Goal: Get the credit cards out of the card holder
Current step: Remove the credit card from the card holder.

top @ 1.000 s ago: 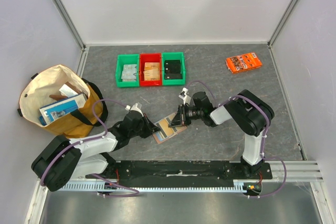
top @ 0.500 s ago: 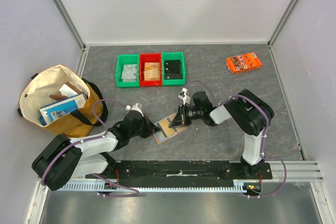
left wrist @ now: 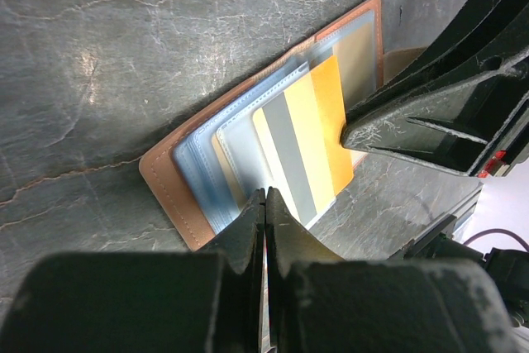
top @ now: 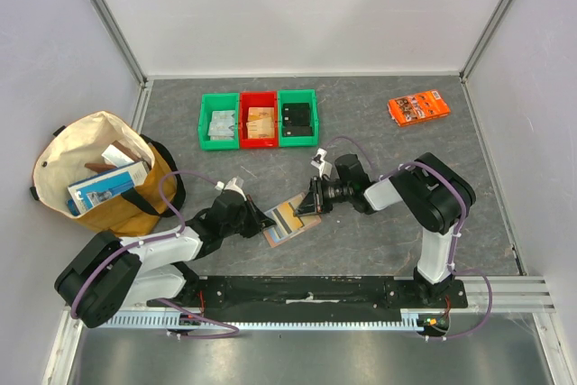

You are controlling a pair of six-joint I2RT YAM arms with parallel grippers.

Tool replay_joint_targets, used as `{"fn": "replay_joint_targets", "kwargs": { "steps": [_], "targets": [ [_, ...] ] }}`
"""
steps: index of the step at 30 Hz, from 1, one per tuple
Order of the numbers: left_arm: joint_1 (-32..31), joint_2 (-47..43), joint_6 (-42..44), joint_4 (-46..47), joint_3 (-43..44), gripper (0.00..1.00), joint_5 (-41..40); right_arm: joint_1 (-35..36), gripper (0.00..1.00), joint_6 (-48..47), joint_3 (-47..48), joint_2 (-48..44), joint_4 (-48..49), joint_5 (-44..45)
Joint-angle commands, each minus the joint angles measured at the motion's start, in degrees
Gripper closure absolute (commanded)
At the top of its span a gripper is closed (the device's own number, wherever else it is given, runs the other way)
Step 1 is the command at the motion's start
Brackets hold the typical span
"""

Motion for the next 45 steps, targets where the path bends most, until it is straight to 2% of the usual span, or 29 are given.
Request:
{"fn": "replay_joint_targets", "kwargs": {
  "steps": [1,5,10,11,15,16,24,29,33,38,40,45],
  "targets": [
    [0.2,1.2,0.4,-4.0,-1.3,0.98,-0.7,0.6,0.79,-2.3,1.8,-0.7,-2.4,-0.6],
    [0.2,1.3,0.4,-3.8,-1.4,0.98,-0.4,1.3,0.75,-2.8,3.0,0.3,-3.4,-0.6],
    [0.1,1.4,0.4,-3.5,-1.6,0.98,-0.2,1.9,0.75,-3.3,3.8,0.9,-4.2,-0.8],
    [0.2,1.5,0.4,-3.5,-1.6,0.98,-0.3,1.9,0.76,-3.3,3.8,0.9,-4.2,-0.9],
    [0.1,1.2,0.5,-3.5,-1.7,0.98,-0.3,1.6,0.99,-4.9,4.0,-0.2,-6.2,-0.8],
    [0.1,1.2,0.4,-3.5,-1.7,0.98,-0.3,1.4,1.0,-5.3,3.9,-0.8,-6.8,-0.6],
    [0.2,-0.5,1.4,-3.7,-1.6,0.98,-1.0,-5.1,1.0,-8.0,1.1,-7.7,-12.0,0.1],
    [0.1,-5.2,7.2,-5.5,1.7,0.97,-2.5,-7.1,1.0,-8.7,1.2,-14.7,-16.3,0.4],
    [-0.1,-9.2,14.3,-8.7,6.8,0.86,-4.5,-7.1,1.0,-9.0,2.2,-18.5,-19.4,1.5],
    [-0.4,-11.6,20.1,-9.6,11.0,0.7,-7.0,-7.1,1.0,-14.8,4.4,-19.1,-29.4,8.0],
    [-0.6,-11.2,21.1,-8.8,11.8,0.66,-5.8,-7.1,1.0,-15.2,3.9,-18.1,-29.1,8.2],
    [-2.0,-4.8,20.2,-0.8,13.1,0.65,-0.9,-7.1,1.0,-11.4,-0.3,-14.8,-20.8,6.9]
  ]
}}
